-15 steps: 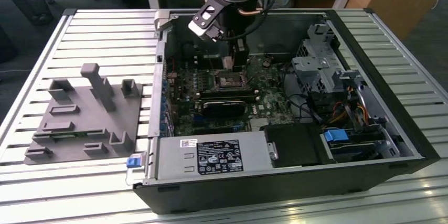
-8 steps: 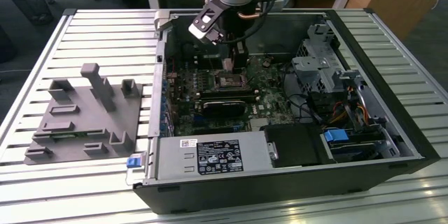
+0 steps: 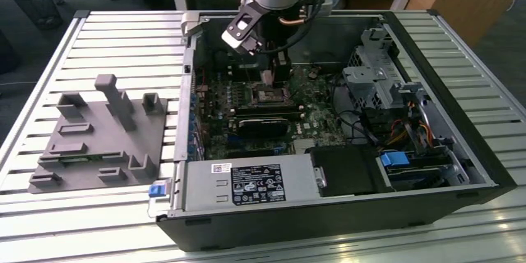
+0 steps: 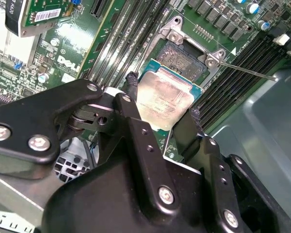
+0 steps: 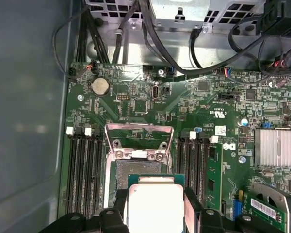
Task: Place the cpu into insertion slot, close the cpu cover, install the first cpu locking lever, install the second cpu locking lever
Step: 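Place the cpu into insertion slot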
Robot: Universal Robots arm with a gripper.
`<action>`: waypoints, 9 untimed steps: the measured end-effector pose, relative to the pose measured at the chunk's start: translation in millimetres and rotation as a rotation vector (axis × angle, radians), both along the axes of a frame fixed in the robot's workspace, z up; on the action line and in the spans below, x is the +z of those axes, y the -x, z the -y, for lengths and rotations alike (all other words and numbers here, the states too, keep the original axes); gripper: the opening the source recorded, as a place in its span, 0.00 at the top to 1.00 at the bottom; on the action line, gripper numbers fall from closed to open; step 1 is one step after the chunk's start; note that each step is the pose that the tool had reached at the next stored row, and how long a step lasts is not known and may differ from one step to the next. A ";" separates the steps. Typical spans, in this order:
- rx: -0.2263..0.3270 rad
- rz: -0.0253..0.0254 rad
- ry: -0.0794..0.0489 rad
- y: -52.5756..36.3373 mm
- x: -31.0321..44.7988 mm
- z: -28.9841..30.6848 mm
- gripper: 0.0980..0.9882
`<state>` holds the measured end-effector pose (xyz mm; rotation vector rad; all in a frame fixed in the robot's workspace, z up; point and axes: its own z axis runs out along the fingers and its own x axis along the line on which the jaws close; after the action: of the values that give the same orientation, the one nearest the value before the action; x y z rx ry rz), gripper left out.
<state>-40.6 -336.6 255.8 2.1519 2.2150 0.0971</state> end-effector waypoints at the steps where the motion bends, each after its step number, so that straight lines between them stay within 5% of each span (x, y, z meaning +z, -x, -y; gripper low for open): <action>1: 0.000 0.0000 0.000 0.0 -0.5 0.0 0.50; 9: 0.000 0.0000 0.000 0.0 -3.5 0.0 0.50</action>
<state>-40.6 -336.6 252.3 2.1519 2.2150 0.0970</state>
